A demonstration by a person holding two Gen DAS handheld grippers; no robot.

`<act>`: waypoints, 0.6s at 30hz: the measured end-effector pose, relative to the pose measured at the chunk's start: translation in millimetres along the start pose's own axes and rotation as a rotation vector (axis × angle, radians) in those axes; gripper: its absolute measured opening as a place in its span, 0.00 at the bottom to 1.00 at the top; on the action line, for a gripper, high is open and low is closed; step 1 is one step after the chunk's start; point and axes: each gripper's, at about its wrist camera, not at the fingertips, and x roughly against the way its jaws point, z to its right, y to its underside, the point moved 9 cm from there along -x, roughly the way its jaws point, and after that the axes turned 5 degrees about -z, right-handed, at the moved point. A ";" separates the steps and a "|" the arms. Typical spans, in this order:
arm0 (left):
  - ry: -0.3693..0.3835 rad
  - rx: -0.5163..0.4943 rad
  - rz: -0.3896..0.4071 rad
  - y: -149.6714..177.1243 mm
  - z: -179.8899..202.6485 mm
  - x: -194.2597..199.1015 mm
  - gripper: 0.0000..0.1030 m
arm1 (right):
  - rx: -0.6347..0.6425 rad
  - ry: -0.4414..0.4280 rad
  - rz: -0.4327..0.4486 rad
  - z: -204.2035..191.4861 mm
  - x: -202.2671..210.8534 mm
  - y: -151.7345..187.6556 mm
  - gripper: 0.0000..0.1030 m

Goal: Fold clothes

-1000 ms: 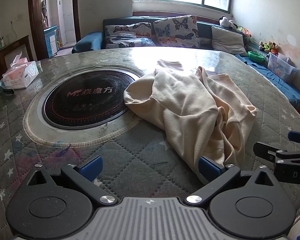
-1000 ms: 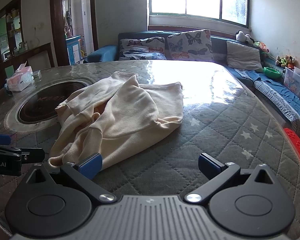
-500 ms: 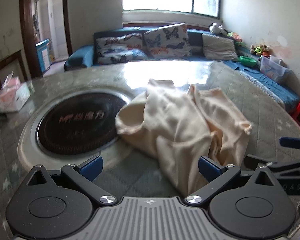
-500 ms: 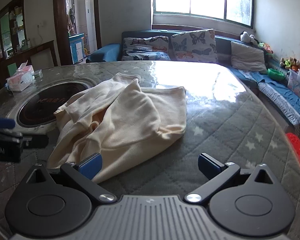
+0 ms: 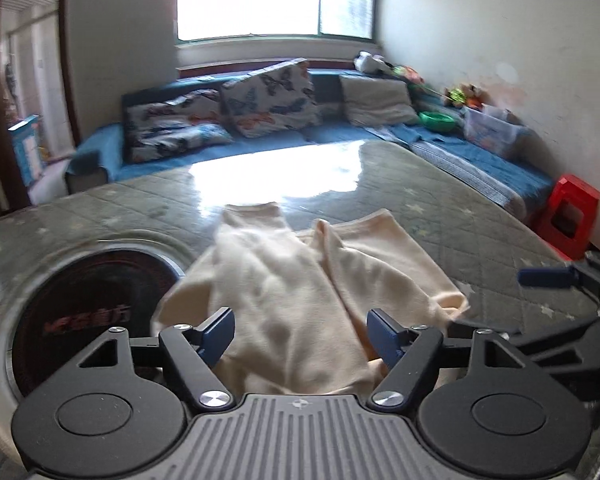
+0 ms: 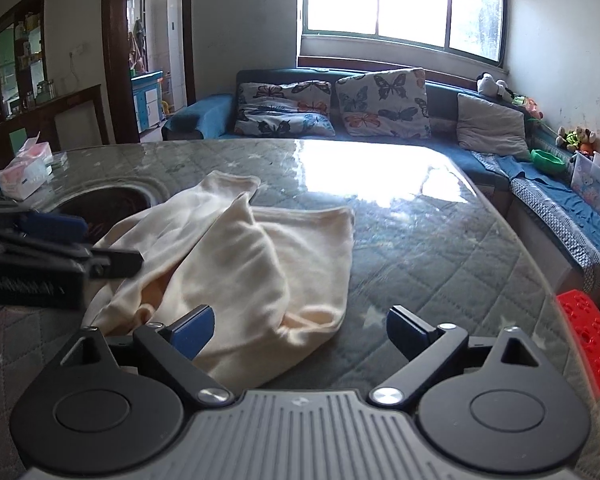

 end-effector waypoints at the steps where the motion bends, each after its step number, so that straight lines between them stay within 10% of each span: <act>1: 0.021 -0.007 -0.001 -0.1 2.2 -2.0 0.71 | 0.004 0.003 0.002 1.2 -0.8 -2.0 0.92; 8: 0.065 -0.053 -0.050 11.1 3.4 -19.5 0.19 | 0.027 0.026 0.001 10.3 -11.6 -16.1 0.90; 18: 0.073 -0.049 -0.020 18.5 -6.2 -12.0 0.03 | 0.041 -0.064 -0.009 -0.4 -46.2 -55.1 0.71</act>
